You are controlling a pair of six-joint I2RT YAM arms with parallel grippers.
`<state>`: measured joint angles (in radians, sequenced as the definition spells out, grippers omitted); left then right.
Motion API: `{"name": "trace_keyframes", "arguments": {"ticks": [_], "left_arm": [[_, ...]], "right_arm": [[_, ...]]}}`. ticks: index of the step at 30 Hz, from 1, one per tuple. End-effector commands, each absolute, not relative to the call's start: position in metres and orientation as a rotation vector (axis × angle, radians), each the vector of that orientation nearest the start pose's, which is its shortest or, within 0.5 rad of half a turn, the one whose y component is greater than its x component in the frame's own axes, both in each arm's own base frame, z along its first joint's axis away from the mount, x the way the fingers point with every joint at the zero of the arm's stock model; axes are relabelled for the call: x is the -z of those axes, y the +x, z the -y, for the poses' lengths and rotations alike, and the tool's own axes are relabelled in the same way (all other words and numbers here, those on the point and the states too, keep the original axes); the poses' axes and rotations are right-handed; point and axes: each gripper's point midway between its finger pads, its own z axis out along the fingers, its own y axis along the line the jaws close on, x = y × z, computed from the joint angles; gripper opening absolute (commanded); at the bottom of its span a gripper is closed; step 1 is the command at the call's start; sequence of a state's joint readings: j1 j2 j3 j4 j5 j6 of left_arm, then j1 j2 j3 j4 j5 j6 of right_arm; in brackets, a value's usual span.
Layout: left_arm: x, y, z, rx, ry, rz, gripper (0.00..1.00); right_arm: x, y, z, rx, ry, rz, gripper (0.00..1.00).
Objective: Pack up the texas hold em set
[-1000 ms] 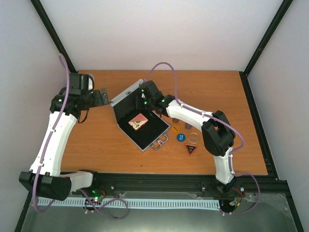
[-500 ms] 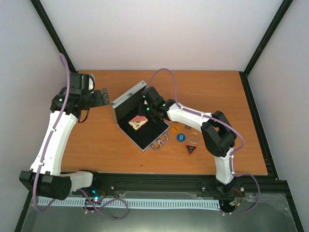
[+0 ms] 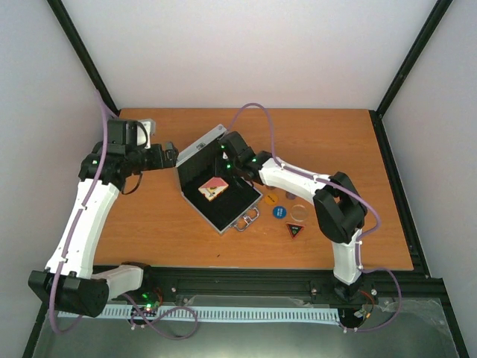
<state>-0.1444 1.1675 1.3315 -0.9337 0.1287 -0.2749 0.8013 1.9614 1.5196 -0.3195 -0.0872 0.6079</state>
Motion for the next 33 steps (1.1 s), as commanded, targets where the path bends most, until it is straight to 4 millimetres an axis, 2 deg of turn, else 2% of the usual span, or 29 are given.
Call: {"name": "trace_keyframes", "arguments": {"ticks": [1, 7, 13, 22, 26, 29, 33], "left_arm": [[-0.292, 0.320, 0.084, 0.440, 0.002, -2.313, 1.00], [-0.257, 0.322, 0.081, 0.405, -0.018, -2.417, 1.00], [-0.238, 0.326, 0.074, 0.351, -0.056, -2.450, 1.00], [-0.236, 0.332, 0.064, 0.288, -0.116, -2.442, 1.00], [-0.236, 0.332, 0.061, 0.271, -0.117, -2.438, 1.00], [-0.238, 0.331, 0.061, 0.268, -0.114, -2.437, 1.00], [-0.238, 0.331, 0.061, 0.267, -0.111, -2.437, 1.00]], "right_arm": [[-0.153, 0.372, -0.411, -0.780, -0.318, -2.420, 0.33], [-0.153, 0.374, -0.415, -0.789, -0.323, -2.422, 0.33], [-0.155, 0.374, -0.416, -0.791, -0.323, -2.419, 0.33], [-0.158, 0.371, -0.412, -0.787, -0.328, -2.416, 0.33], [-0.158, 0.364, -0.406, -0.786, -0.331, -2.412, 0.34], [-0.146, 0.351, -0.400, -0.796, -0.334, -2.445, 0.34], [-0.121, 0.332, -0.400, -0.798, -0.359, -2.509, 0.33]]}}
